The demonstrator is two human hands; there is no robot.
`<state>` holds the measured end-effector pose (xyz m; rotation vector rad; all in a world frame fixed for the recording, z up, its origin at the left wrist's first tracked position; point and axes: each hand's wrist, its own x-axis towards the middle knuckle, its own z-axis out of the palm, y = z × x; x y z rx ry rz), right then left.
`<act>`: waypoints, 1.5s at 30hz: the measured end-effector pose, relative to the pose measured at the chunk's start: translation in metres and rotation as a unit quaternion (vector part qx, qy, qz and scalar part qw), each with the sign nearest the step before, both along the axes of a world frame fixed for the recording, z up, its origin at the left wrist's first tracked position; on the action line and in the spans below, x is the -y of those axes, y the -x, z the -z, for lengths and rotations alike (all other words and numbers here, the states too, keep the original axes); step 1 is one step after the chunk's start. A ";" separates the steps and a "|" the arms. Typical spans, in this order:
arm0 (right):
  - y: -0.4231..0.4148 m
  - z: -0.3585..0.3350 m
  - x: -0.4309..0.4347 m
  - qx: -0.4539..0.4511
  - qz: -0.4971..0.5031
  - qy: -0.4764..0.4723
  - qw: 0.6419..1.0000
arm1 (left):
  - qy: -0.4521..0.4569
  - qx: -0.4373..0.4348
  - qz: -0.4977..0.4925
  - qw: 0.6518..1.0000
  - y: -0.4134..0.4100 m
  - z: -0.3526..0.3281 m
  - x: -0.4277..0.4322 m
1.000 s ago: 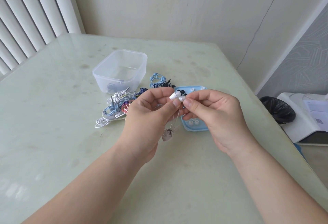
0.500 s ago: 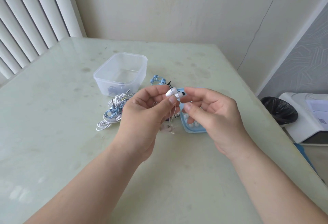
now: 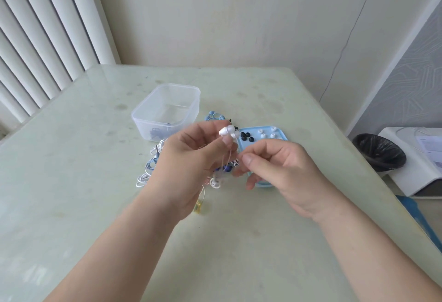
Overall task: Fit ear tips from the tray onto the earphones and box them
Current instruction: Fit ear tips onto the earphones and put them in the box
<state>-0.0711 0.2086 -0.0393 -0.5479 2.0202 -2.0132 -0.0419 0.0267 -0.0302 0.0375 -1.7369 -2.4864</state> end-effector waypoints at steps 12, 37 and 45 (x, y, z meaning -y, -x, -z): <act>-0.008 0.006 0.013 -0.044 0.007 -0.123 0.991 | -0.089 -0.010 0.012 0.996 -0.004 -0.008 -0.003; 0.014 -0.019 0.028 0.101 0.110 0.017 0.989 | 0.496 -0.037 -0.130 0.858 0.044 -0.042 0.070; 0.033 -0.025 0.059 0.097 0.062 -0.031 0.993 | 0.696 0.089 -0.031 0.711 0.120 -0.044 0.125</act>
